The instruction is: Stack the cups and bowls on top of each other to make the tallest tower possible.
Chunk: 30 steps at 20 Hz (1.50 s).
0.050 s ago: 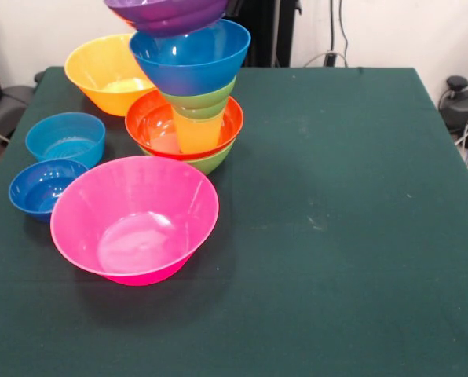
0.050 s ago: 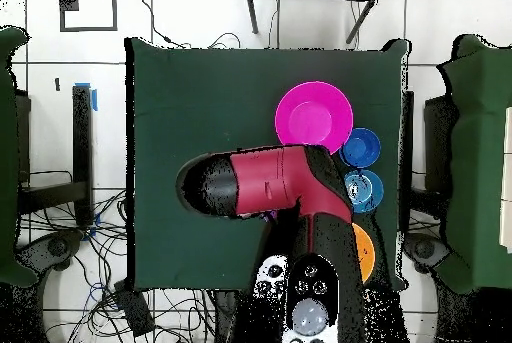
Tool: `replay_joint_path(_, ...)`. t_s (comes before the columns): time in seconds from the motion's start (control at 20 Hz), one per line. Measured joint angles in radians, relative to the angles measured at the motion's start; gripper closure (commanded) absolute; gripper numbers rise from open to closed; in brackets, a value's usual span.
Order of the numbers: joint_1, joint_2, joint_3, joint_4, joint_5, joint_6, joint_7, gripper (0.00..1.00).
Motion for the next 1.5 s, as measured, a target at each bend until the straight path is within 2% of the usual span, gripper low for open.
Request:
replay_joint_path(0.45,0.001,0.022,0.002,-0.001,-0.034,0.006,0.0,1.0)
replay_joint_path(1.5,0.03,0.025,0.006,-0.001,-0.034,0.006,0.0,1.0)
